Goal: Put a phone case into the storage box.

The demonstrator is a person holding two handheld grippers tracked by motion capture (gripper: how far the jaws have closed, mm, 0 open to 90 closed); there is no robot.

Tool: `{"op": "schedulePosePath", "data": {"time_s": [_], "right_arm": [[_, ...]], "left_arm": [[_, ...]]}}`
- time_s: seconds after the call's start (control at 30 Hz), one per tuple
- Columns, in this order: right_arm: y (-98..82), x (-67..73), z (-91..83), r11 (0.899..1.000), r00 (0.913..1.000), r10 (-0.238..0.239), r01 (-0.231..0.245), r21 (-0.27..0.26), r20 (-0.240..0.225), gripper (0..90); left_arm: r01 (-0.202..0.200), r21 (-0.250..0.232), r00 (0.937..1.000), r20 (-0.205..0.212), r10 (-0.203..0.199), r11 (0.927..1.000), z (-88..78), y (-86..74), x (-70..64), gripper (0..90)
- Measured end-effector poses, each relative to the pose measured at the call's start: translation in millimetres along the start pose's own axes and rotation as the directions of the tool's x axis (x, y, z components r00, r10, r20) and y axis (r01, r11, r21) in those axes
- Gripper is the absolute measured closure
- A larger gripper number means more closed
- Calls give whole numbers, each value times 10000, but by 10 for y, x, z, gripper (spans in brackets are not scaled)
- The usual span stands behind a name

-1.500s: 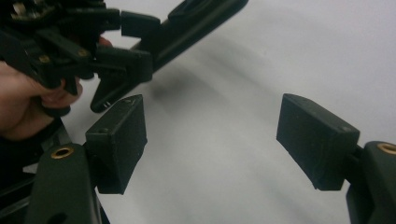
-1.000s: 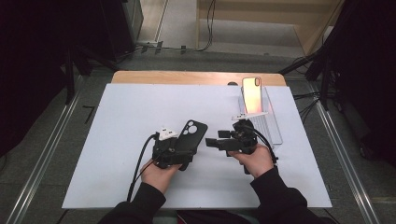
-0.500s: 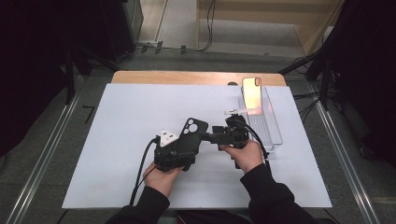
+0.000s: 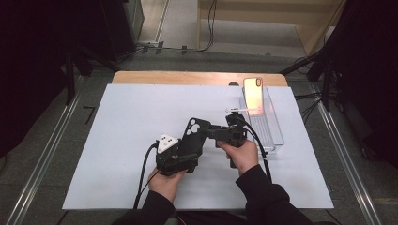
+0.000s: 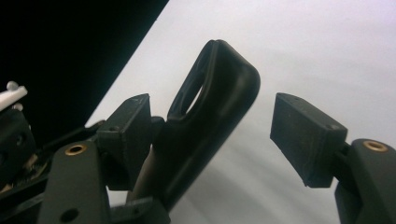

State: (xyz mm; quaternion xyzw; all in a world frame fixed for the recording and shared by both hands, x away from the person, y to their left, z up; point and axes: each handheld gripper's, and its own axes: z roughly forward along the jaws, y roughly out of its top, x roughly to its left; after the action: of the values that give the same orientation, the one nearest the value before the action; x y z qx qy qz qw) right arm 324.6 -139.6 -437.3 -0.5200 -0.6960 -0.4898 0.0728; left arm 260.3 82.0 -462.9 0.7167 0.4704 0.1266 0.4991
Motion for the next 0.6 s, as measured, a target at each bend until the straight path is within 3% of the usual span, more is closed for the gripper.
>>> {"op": "schedulePosePath", "data": {"time_s": [0.13, 0.23, 0.3, 0.4, 0.47, 0.6], "right_arm": [[24, 15, 42, 9999, 9999, 111, -111, -30, -22, 368], [58, -12, 65, 9971, 9973, 714, -709, 293, -176, 506], [64, -29, 65, 9944, 9939, 1021, -1008, 314, -428, 631], [72, -54, 40, 9875, 9827, 1556, -1520, 426, -1003, 725], [77, -69, 27, 9835, 9743, 1799, -1751, 463, -1354, 761], [95, -67, 15, 9815, 9696, 1905, -1851, 491, -1536, 771]], "left_arm": [[47, -166, 10000, -37, -48, 9999, -19, -6, -43, 150], [201, -176, 9998, 82, -199, 9996, -17, -10, -51, 149], [318, -111, 9994, 137, -316, 9994, -12, -17, -48, 148], [515, -162, 9980, 374, -509, 9985, 2, -34, -35, 147], [541, -184, 9974, 484, -531, 9984, 8, -35, -34, 146], [657, -262, 9960, 617, -640, 9975, 2, -29, -23, 144]]}}
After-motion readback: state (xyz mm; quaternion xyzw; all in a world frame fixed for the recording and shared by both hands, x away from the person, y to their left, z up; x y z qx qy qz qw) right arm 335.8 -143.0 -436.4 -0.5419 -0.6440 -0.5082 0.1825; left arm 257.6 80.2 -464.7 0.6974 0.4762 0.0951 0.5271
